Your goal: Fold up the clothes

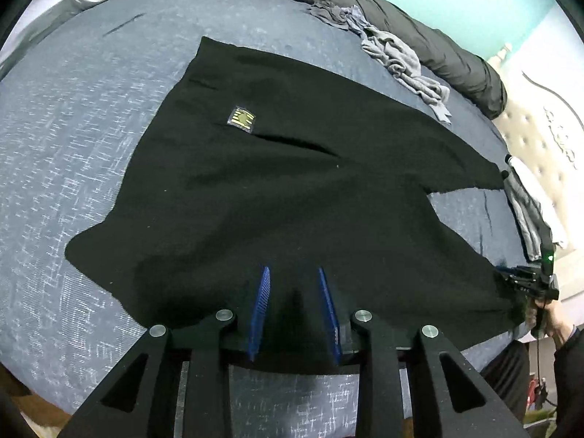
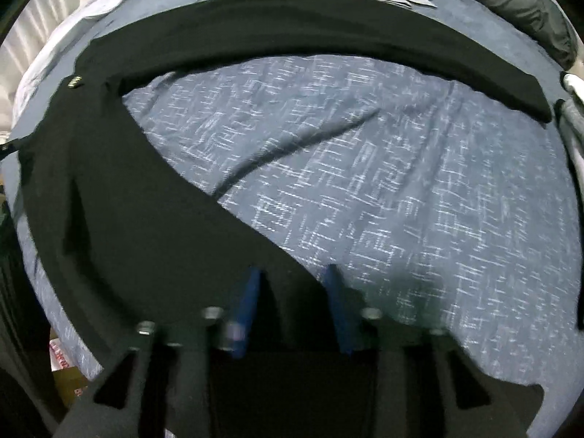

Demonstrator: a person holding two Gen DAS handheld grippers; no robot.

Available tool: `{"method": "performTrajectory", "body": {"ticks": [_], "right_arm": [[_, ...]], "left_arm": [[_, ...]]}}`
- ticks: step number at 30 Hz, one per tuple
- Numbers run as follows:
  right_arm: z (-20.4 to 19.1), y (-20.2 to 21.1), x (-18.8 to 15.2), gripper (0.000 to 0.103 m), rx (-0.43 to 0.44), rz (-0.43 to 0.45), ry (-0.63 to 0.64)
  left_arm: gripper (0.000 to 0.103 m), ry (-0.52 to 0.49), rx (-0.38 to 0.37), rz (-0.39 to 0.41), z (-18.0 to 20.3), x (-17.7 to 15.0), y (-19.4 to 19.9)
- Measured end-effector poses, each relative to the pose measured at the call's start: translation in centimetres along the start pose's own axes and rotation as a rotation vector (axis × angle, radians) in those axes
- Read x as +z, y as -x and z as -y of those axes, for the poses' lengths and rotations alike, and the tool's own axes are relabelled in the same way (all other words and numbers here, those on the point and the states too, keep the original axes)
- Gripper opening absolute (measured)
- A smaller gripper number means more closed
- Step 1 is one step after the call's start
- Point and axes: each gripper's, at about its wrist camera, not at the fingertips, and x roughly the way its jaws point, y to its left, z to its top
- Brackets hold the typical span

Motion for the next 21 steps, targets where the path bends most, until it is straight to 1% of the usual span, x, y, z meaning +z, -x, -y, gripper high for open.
{"method": "performTrajectory", "body": {"ticks": [1, 2, 3, 5, 7, 8, 10, 12, 13, 15, 16, 17, 18, 19, 20, 21], "right_arm": [[0.1, 0.0, -0.1, 0.011, 0.007, 0.001, 0.003], [0.0, 0.2, -0.2, 0.007, 0.002, 0.006, 0.015], [0.0, 0.5, -0.2, 0.006, -0.003, 0.013, 0.026], [0.2, 1.7, -0.1, 0.004, -0.013, 0.053, 0.028], [0.9, 3.1, 0.2, 0.004, -0.028, 0.113, -0.004], [1.2, 3.3, 0.3, 0.004, -0.034, 0.125, -0.018], [1.7, 2.5, 0.4, 0.004, -0.064, 0.107, -0.043], [2.1, 0.6, 0.4, 0.004, -0.077, 0.054, -0.067], [2.2, -0.3, 0.4, 0.005, -0.084, 0.039, -0.076], [2.3, -0.9, 0.2, 0.006, -0.089, 0.039, -0.101], [2.4, -1.0, 0.2, 0.012, -0.096, 0.042, -0.122], [2.6, -0.8, 0.1, 0.020, -0.092, 0.052, -0.147], [2.8, -0.2, 0.0, 0.022, -0.095, 0.068, -0.156], [2.8, 0.4, -0.1, 0.027, -0.099, 0.084, -0.164], [2.7, 1.2, -0.3, 0.029, -0.101, 0.108, -0.161], [2.6, 1.8, -0.5, 0.029, -0.098, 0.125, -0.159]], "left_arm": [[0.030, -0.001, 0.000, -0.001, 0.1, 0.0, -0.1], [0.030, -0.003, 0.000, -0.001, 0.1, 0.0, -0.1], [0.030, -0.005, -0.001, -0.003, 0.2, 0.0, -0.2], [0.030, -0.016, 0.002, -0.005, 0.5, 0.0, -0.3], [0.030, -0.021, 0.004, -0.006, 0.7, -0.1, -0.4], [0.030, -0.020, 0.005, -0.009, 0.7, -0.1, -0.5], [0.030, -0.016, 0.005, -0.013, 0.9, -0.1, -0.7], [0.030, -0.015, 0.001, -0.016, 1.1, -0.1, -0.8], [0.030, -0.024, -0.001, -0.016, 1.4, -0.2, -0.8], [0.030, -0.039, -0.004, -0.017, 1.9, -0.2, -0.7], [0.030, -0.053, -0.006, -0.020, 2.2, -0.3, -0.8], [0.030, -0.068, -0.008, -0.024, 2.6, -0.3, -0.8], [0.030, -0.081, -0.009, -0.026, 2.9, -0.3, -0.8], [0.030, -0.090, -0.015, -0.028, 3.2, -0.4, -0.9], [0.030, -0.100, -0.020, -0.030, 3.6, -0.4, -1.0], [0.030, -0.105, -0.026, -0.031, 3.9, -0.4, -1.1]]}}
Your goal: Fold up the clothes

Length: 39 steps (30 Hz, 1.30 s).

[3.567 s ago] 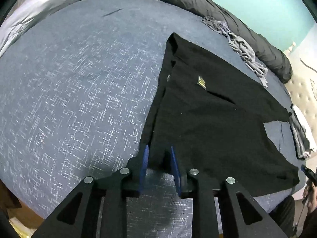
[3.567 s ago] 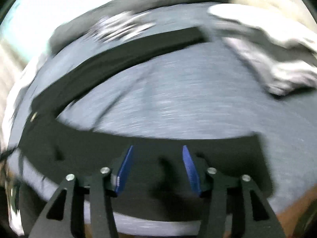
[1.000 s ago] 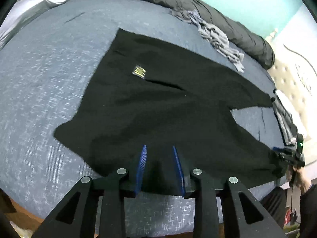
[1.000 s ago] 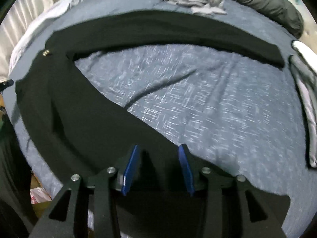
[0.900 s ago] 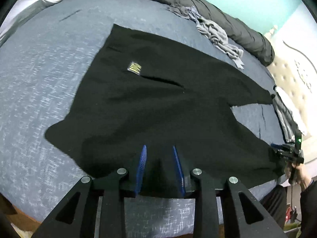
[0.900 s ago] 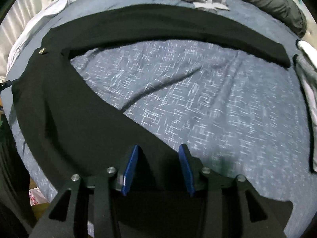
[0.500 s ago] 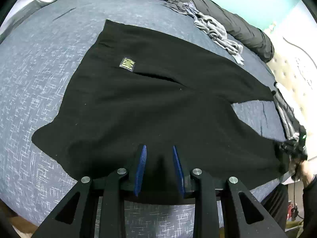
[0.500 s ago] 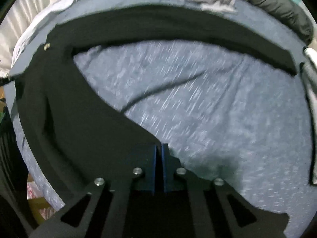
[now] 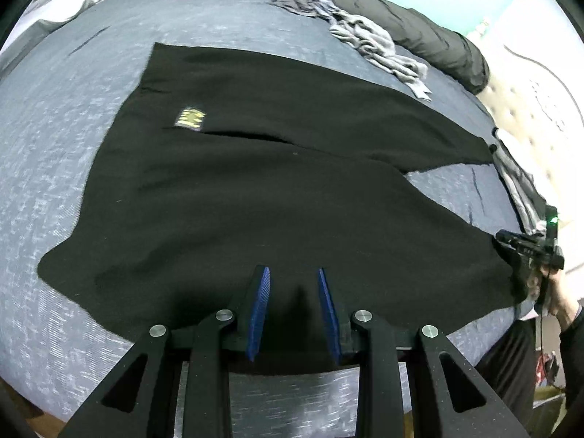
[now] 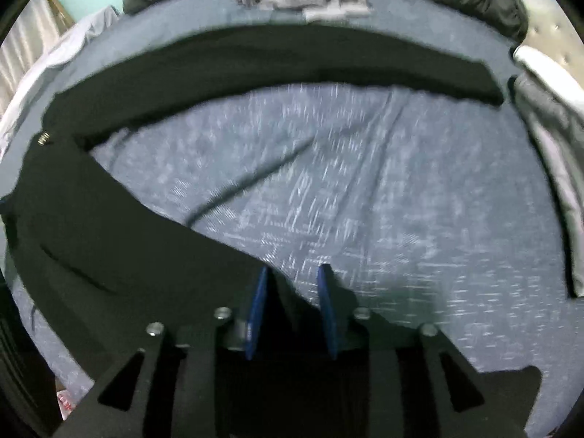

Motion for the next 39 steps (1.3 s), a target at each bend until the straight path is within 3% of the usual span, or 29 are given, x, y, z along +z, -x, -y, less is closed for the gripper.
{"method": "performTrajectory", "body": {"ticks": [4, 7, 8, 11, 16, 23, 32, 34, 36, 39], "right_arm": [[-1.5, 1.7, -0.2, 0.031, 0.070, 0.020, 0.030], [-3.1, 1.1, -0.3, 0.034, 0.064, -0.001, 0.077], [-3.6, 0.9, -0.3, 0.036, 0.064, -0.008, 0.090], [-4.3, 0.0, -0.7, 0.037, 0.060, -0.037, 0.106], [-2.1, 0.4, -1.2, 0.044, 0.037, -0.038, 0.084], [3.1, 0.5, -1.6, 0.044, 0.014, -0.052, 0.012], [6.5, 0.0, -2.5, 0.045, -0.003, -0.096, 0.036], [7.1, 0.1, -3.0, 0.045, -0.001, -0.106, 0.043], [7.7, 0.1, -3.5, 0.045, -0.001, -0.119, 0.054], [7.9, 0.2, -3.7, 0.044, 0.020, -0.118, 0.055]], "left_arm": [[0.030, -0.029, -0.016, -0.018, 2.0, 0.6, -1.5], [0.030, -0.072, -0.027, -0.031, 4.4, 1.6, -2.7], [0.032, -0.092, -0.031, -0.034, 5.3, 2.0, -3.1], [0.054, -0.133, -0.042, -0.044, 8.0, 3.3, -4.7], [0.054, -0.201, -0.008, -0.062, 11.3, 5.5, -7.8], [0.054, -0.269, 0.020, -0.041, 13.7, 7.5, -10.9], [0.054, -0.359, 0.063, -0.061, 14.9, 7.5, -15.2], [0.044, -0.372, 0.072, -0.055, 14.8, 7.3, -15.5], [0.013, -0.361, 0.081, -0.049, 14.2, 7.4, -15.6], [0.007, -0.362, 0.077, -0.040, 13.7, 7.4, -15.1]]}}
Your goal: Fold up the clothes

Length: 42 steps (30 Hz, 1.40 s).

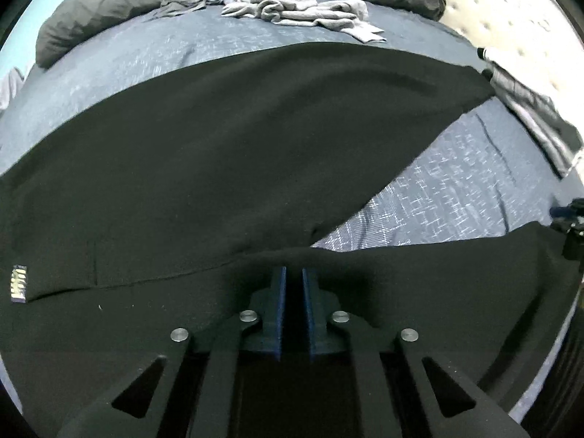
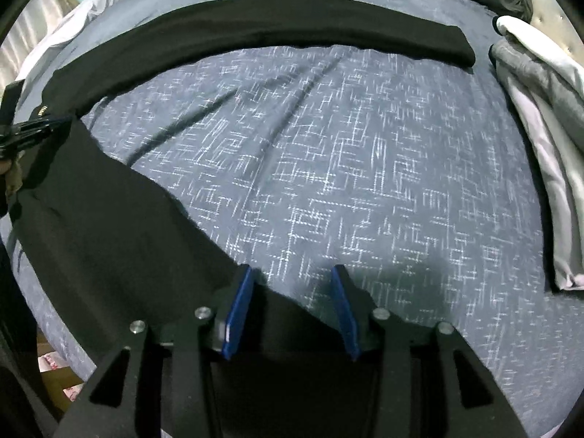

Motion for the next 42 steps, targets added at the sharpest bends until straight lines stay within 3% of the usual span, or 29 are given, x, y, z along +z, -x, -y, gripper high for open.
{"method": "performTrajectory", "body": {"ticks": [12, 13, 14, 16, 20, 25, 29, 30, 32, 33, 38, 40, 42], "right_arm": [[-0.7, 1.8, -2.2, 0.044, 0.034, -0.012, 0.090], [-0.7, 1.7, -2.4, 0.042, 0.020, -0.017, 0.109], [-0.6, 1.6, -2.7, 0.025, 0.010, -0.019, 0.113], [-0.2, 1.5, -3.0, 0.008, 0.001, -0.021, 0.098], [1.1, 3.2, -2.8, 0.004, 0.008, 0.050, 0.046], [0.9, 2.5, -2.0, 0.003, -0.093, 0.078, 0.049], [1.4, 0.8, -1.7, 0.003, -0.113, 0.056, 0.014], [1.7, 0.5, -1.6, 0.006, -0.114, 0.050, -0.003], [2.5, 1.3, -2.0, 0.029, -0.132, 0.076, -0.041], [2.9, 2.1, -2.2, 0.032, -0.145, 0.097, -0.062], [6.2, 6.5, -4.6, 0.035, -0.189, 0.183, -0.190], [7.3, 7.7, -5.9, 0.038, -0.200, 0.190, -0.243], [8.8, 8.5, -7.9, 0.040, -0.200, 0.191, -0.311]], "left_arm": [[0.004, 0.023, -0.038, 0.029, -1.6, 0.0, 2.3], [0.004, 0.027, -0.038, 0.031, -1.5, -0.1, 2.5], [0.004, 0.030, -0.037, 0.034, -1.4, -0.1, 2.6], [0.004, 0.030, -0.032, 0.039, -1.3, 0.3, 2.9], [0.004, 0.029, -0.026, 0.057, -1.5, 1.3, 2.4], [0.004, 0.048, -0.017, 0.045, -1.7, 1.4, 1.6], [0.004, 0.069, -0.015, 0.016, -1.7, 1.2, 0.7], [0.006, 0.071, -0.016, 0.007, -1.7, 1.1, 0.5], [0.007, 0.084, -0.026, 0.001, -1.9, 1.0, 0.7], [0.007, 0.094, -0.032, 0.006, -2.1, 1.0, 1.1], [0.009, 0.147, -0.030, 0.048, -4.1, 0.3, 4.7], [0.013, 0.169, -0.031, 0.064, -5.1, -0.6, 6.5], [0.024, 0.186, -0.028, 0.076, -6.0, -1.8, 8.4]]}}
